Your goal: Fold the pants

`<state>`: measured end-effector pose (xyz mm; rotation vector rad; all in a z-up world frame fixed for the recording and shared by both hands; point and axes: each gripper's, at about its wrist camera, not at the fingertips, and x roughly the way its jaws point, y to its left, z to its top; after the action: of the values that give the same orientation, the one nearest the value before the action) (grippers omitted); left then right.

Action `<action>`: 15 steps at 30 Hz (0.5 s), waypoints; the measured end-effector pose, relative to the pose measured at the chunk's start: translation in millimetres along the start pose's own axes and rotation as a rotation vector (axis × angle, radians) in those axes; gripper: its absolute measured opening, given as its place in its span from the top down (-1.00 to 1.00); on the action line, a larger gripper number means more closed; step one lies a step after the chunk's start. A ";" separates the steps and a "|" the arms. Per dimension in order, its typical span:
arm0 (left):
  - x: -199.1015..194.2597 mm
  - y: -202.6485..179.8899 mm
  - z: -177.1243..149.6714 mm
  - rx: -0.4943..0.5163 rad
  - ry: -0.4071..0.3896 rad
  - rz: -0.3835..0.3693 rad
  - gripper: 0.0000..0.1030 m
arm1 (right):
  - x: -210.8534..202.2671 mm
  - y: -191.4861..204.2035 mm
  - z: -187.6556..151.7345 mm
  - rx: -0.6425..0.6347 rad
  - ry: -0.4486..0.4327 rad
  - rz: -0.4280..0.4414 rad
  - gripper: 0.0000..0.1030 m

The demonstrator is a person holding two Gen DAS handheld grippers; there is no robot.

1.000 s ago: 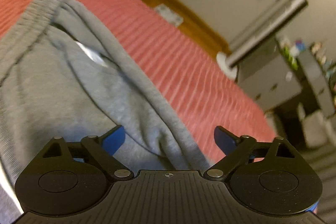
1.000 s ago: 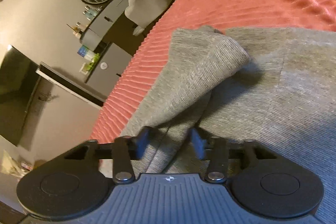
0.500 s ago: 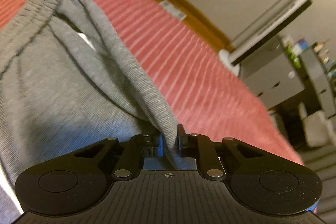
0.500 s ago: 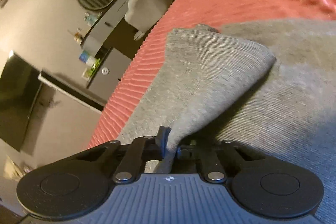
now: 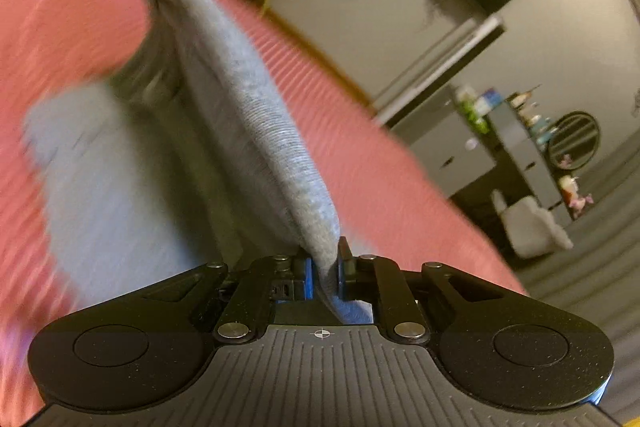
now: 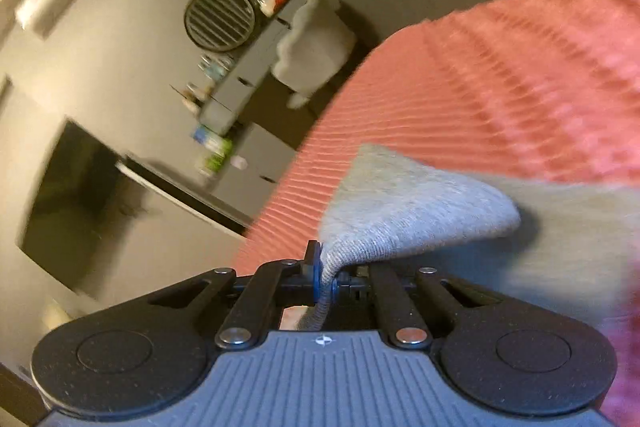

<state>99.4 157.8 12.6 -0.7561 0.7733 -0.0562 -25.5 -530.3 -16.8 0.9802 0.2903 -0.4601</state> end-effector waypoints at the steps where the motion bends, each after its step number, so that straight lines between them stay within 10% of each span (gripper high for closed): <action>1: 2.4 11.4 -9.8 -0.021 0.023 0.016 0.75 | -7.8 -7.5 -3.8 -0.022 0.016 -0.043 0.90; 7: 15.1 63.5 -40.1 -0.180 0.058 0.057 0.70 | -10.3 -41.8 -35.0 -0.095 0.156 -0.248 0.88; 11: 15.2 60.5 -24.8 -0.172 -0.004 0.096 0.36 | -8.2 -47.8 -38.1 -0.018 0.172 -0.214 0.61; 15: 22.4 63.7 -27.7 -0.216 0.024 0.062 0.78 | -7.8 -43.5 -34.6 -0.002 0.182 -0.191 0.72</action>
<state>83.7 181.4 -54.6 -0.9364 0.8338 0.0753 -54.9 -519.7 -63.4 0.9988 0.5514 -0.5454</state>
